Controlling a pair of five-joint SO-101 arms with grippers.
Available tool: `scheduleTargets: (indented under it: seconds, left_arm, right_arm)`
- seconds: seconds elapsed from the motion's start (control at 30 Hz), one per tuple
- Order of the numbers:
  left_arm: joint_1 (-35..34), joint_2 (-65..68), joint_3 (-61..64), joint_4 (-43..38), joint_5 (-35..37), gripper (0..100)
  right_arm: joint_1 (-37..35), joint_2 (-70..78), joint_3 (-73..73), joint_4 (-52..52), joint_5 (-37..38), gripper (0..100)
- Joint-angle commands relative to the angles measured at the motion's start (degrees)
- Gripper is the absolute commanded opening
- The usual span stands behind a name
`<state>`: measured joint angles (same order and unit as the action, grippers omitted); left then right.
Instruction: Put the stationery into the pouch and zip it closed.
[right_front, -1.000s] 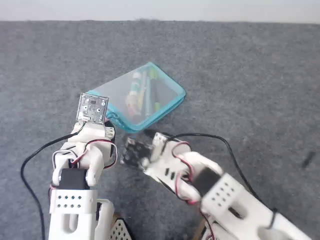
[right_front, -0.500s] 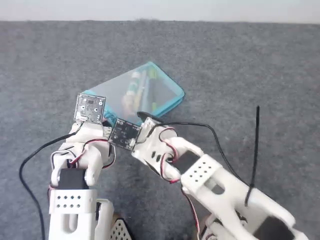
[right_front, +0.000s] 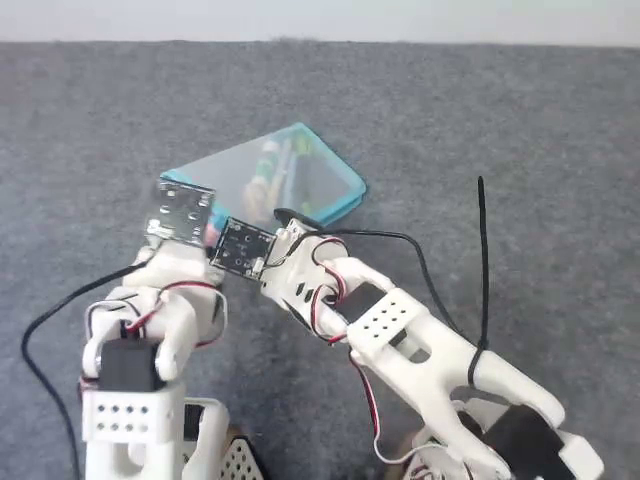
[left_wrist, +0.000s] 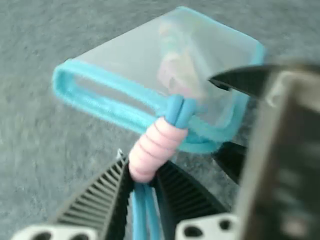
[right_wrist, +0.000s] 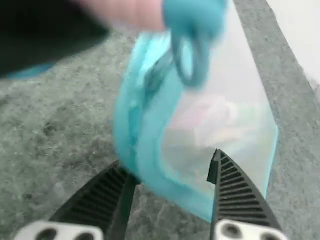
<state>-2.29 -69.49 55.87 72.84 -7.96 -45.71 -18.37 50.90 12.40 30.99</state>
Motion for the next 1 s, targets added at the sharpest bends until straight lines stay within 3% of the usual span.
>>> scheduleTargets:
  seconds: [0.0, 0.3, 0.37, 0.43, 0.53, 0.63, 0.97]
  left_arm:
    - [2.5, 1.5, -5.4, 0.7, -0.4, 1]
    - [4.7, 9.2, -11.2, 5.7, -0.9, 1]
    - [4.7, 9.0, -11.4, 6.2, -0.9, 1]
    - [4.7, 8.3, -11.3, 6.2, -1.0, 1]
    - [4.2, 7.0, -11.1, 6.2, -1.0, 1]
    - [3.9, 6.4, -9.1, 4.7, -1.1, 1]
    - [-8.0, 6.9, -2.7, -6.6, -3.0, 1]
  right_arm:
    - [1.1, -3.4, -2.4, -0.5, 0.7, 20.2]
    - [1.5, -9.8, -1.1, -1.0, 0.9, 15.4]
    - [1.4, -10.2, -1.1, -1.0, 1.1, 10.7]
    - [1.6, -10.5, -1.2, -1.0, 1.1, 0.0]
    - [2.3, -10.7, -1.3, 0.7, 1.1, 0.3]
    - [2.7, -13.3, -1.8, 9.0, 1.1, 0.8]
    - [2.4, -43.6, 0.1, 34.8, 4.0, 0.9]
